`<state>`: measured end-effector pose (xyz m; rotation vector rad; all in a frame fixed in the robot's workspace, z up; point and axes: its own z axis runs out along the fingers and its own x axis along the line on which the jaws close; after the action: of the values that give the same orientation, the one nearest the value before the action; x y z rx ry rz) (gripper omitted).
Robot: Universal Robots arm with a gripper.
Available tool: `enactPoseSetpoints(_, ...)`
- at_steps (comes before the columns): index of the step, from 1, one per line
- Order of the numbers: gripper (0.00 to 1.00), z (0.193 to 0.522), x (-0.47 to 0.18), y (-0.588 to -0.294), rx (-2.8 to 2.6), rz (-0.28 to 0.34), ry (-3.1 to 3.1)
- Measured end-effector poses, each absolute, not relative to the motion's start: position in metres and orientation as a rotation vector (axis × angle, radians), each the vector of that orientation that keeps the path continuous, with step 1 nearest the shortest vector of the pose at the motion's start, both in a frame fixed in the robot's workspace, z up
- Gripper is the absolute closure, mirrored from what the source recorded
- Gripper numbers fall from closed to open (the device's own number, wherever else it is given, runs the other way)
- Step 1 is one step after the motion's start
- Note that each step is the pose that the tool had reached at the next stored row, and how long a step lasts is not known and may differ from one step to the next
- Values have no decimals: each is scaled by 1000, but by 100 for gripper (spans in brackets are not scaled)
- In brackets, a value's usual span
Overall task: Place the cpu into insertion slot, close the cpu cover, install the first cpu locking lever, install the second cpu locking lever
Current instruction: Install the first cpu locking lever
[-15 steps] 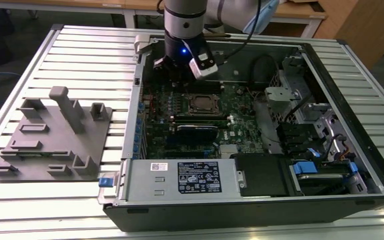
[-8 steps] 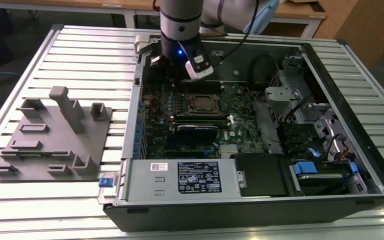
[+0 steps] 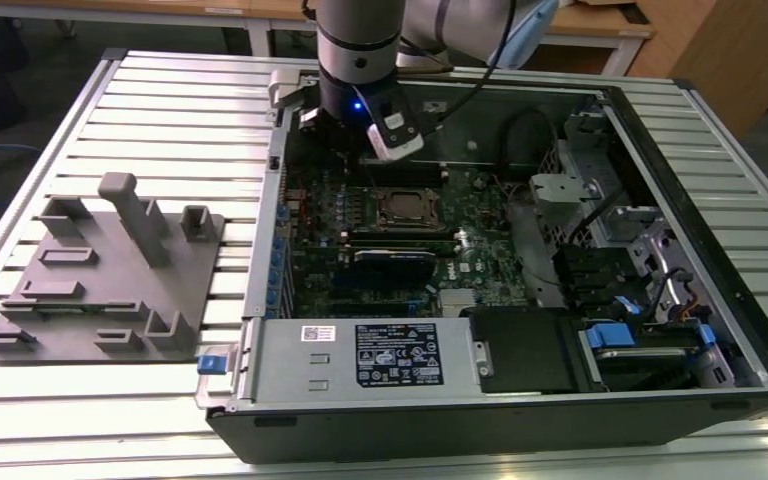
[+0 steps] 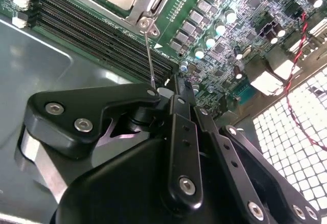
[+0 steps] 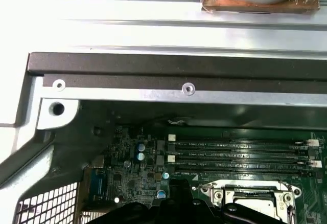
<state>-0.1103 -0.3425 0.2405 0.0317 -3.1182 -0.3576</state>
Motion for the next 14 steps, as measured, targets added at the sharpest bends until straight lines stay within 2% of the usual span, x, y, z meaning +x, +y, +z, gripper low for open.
enactPoseSetpoints(14, 90, 244, -112, -343, 32, -361, -3119)
